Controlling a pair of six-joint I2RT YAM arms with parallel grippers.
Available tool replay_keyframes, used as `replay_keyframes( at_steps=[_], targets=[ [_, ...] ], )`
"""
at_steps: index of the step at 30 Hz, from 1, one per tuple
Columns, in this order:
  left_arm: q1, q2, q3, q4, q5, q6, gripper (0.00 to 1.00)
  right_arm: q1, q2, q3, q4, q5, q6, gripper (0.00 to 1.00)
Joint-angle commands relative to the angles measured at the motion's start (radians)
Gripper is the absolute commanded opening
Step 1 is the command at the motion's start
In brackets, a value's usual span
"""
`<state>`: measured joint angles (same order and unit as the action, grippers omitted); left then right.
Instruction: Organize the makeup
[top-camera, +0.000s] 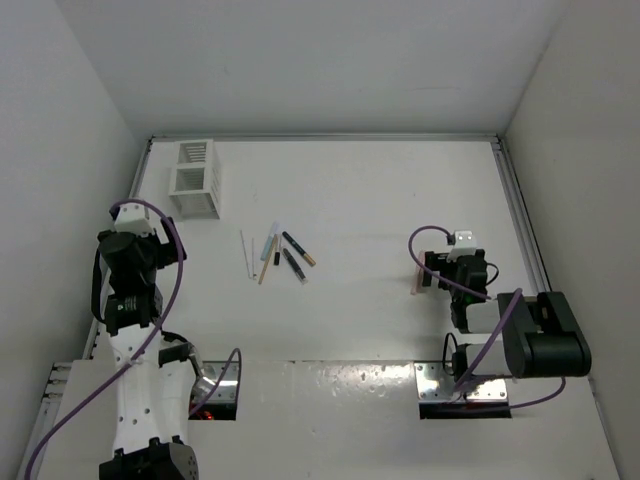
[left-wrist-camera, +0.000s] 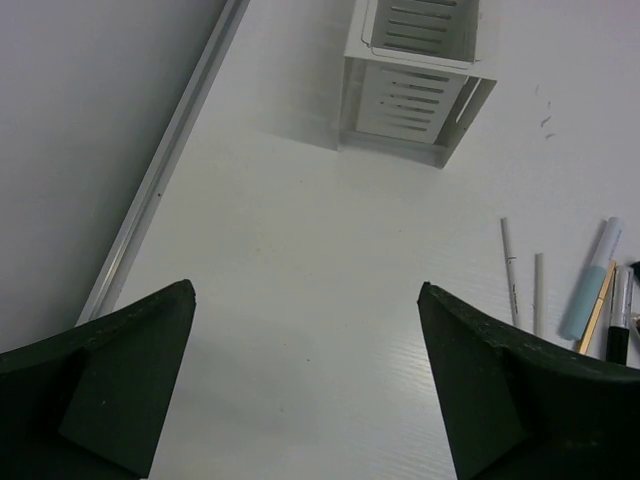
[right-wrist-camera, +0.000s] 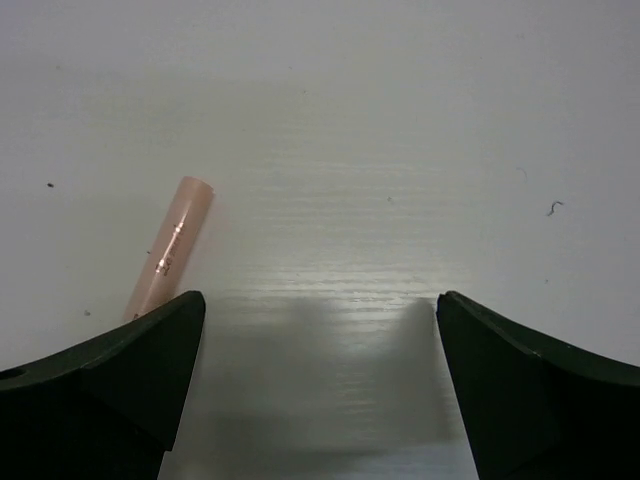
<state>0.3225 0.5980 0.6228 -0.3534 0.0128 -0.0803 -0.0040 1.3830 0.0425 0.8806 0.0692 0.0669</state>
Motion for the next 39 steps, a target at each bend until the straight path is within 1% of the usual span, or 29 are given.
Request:
replay_keyframes(
  at_steps=[1,2,3,4,5,6,7,8,9,10,11,12,13,14,15,19,22,24,26,27,33,36,37,38,39],
  targets=[
    [-0.006,-0.014,0.049,0.017,0.047,0.074,1.0,-0.042,-0.064,-0.009,-0.14,-0.034,0.033,1.0],
    [-0.007,-0.014,0.049,0.017,0.067,0.117,1.0,-0.045,-0.096,0.04,-0.181,-0.06,0.027,1.0],
    [-0.007,-0.023,0.061,0.017,0.084,0.155,1.0,-0.048,-0.129,0.062,-0.268,-0.063,0.011,1.0],
    [-0.007,-0.023,0.061,0.008,0.122,0.228,1.0,-0.047,-0.145,0.085,-0.37,-0.093,0.01,1.0],
    [-0.007,-0.023,0.072,0.008,0.143,0.259,1.0,-0.047,-0.169,0.139,-0.421,-0.097,0.013,1.0],
    [-0.007,-0.023,0.072,0.008,0.166,0.286,1.0,-0.048,-0.189,0.196,-0.533,-0.104,0.037,1.0],
    [-0.007,-0.023,0.092,0.008,0.208,0.315,1.0,-0.048,-0.197,0.254,-0.624,-0.146,0.036,1.0],
    [-0.016,-0.023,0.092,0.008,0.226,0.315,1.0,-0.048,-0.197,0.317,-0.714,-0.158,0.037,1.0],
    [-0.016,-0.023,0.106,0.008,0.242,0.315,1.0,-0.05,-0.193,0.348,-0.764,-0.163,0.048,0.97],
    [-0.016,-0.023,0.115,0.008,0.257,0.315,1.0,-0.048,-0.179,0.423,-0.814,-0.163,0.059,0.93],
    [-0.016,-0.023,0.115,0.008,0.285,0.315,1.0,-0.048,-0.17,0.459,-0.976,-0.139,0.088,0.89],
    [-0.016,-0.023,0.115,0.008,0.297,0.303,1.0,-0.048,-0.158,0.558,-1.026,-0.108,0.132,0.76],
    [-0.016,-0.023,0.115,-0.001,0.308,0.303,1.0,-0.047,-0.122,0.586,-1.08,-0.085,0.184,0.73],
    [-0.016,-0.023,0.115,-0.001,0.32,0.294,1.0,-0.047,-0.108,0.611,-1.189,-0.075,0.215,0.71],
    [-0.016,-0.023,0.115,-0.012,0.346,0.294,1.0,-0.047,-0.086,0.644,-1.213,-0.071,0.235,0.67],
    [-0.016,-0.023,0.106,-0.012,0.366,0.294,1.0,-0.045,-0.021,0.683,-1.244,-0.057,0.351,0.67],
    [-0.025,-0.032,0.106,-0.021,0.357,0.294,1.0,-0.034,0.016,0.701,-1.25,-0.111,0.372,0.67],
    [-0.025,-0.032,0.097,-0.021,0.346,0.294,1.0,-0.004,0.06,0.731,-1.288,-0.082,0.372,0.67],
    [-0.025,-0.032,0.097,-0.021,0.346,0.294,1.0,-0.004,0.095,0.744,-1.296,-0.078,0.373,0.67],
    [-0.025,-0.032,0.088,-0.021,0.346,0.294,1.0,0.036,0.117,0.749,-1.293,-0.081,0.372,0.66],
    [-0.025,-0.041,0.087,-0.021,0.337,0.294,1.0,0.084,0.215,0.769,-1.289,-0.046,0.378,0.62],
    [-0.025,-0.041,0.078,-0.021,0.328,0.294,1.0,0.093,0.256,0.783,-1.302,-0.025,0.376,0.55],
    [-0.025,-0.05,0.078,-0.021,0.328,0.294,1.0,0.091,0.264,0.79,-1.327,-0.022,0.378,0.5],
    [-0.025,-0.05,0.078,-0.021,0.317,0.294,1.0,0.093,0.287,0.806,-1.339,-0.022,0.375,0.4],
    [-0.025,-0.05,0.078,-0.021,0.317,0.294,1.0,0.093,0.307,0.825,-1.365,-0.022,0.372,0.33]
  ],
)
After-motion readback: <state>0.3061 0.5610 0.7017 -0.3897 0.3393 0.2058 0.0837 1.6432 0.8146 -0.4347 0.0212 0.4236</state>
